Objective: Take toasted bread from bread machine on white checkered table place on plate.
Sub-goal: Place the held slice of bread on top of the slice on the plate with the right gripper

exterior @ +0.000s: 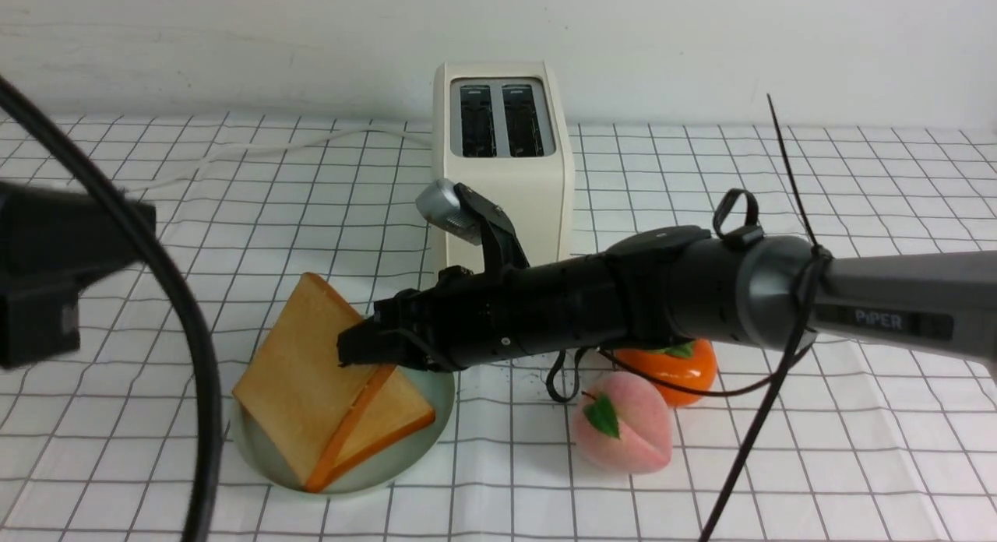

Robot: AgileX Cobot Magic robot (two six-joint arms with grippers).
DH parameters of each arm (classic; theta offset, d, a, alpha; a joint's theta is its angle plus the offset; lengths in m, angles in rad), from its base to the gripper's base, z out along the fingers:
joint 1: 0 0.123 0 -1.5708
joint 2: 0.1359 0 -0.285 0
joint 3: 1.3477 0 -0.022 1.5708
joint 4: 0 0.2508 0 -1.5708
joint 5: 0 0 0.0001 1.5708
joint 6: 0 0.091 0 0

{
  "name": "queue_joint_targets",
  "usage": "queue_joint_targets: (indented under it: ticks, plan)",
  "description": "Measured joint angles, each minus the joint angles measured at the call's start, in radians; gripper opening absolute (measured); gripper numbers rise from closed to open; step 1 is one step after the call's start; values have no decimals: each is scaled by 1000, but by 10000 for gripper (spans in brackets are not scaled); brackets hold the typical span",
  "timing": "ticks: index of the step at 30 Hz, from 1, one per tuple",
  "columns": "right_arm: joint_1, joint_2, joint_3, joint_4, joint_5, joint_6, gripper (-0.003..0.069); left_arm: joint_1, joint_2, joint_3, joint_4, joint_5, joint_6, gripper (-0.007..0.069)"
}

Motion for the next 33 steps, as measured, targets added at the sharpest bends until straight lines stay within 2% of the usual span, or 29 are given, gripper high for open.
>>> queue_joint_targets:
  ticks: [5,11,16,19,20,22,25,27,28,29,33]
  plan:
    - [0,0,-1,1,-20,-1,108,0,0,0,39,121,-67,18]
    - [0,0,-1,6,-75,-1,127,0,0,0,62,129,-78,19]
    - [0,0,-1,-21,-85,37,258,0,0,0,63,134,-80,20]
    - [-4,0,-1,-83,-91,98,409,0,0,0,63,137,-81,22]
    - [-5,0,-1,-87,-91,102,417,0,0,0,64,137,-81,22]
    - [-24,0,-1,-169,-90,166,501,0,0,0,65,137,-81,22]
    - [-59,-2,-1,-268,-75,267,524,0,0,0,65,137,-81,22]
    - [-100,-12,-1,-383,-46,377,520,0,0,0,65,137,-81,22]
    - [-104,-13,-1,-393,-43,377,519,0,0,0,65,137,-81,22]
    - [-129,-27,-1,-463,-20,442,507,0,0,0,65,137,-81,22]
    - [-187,-103,-1,-632,42,541,451,0,0,0,65,136,-81,22]
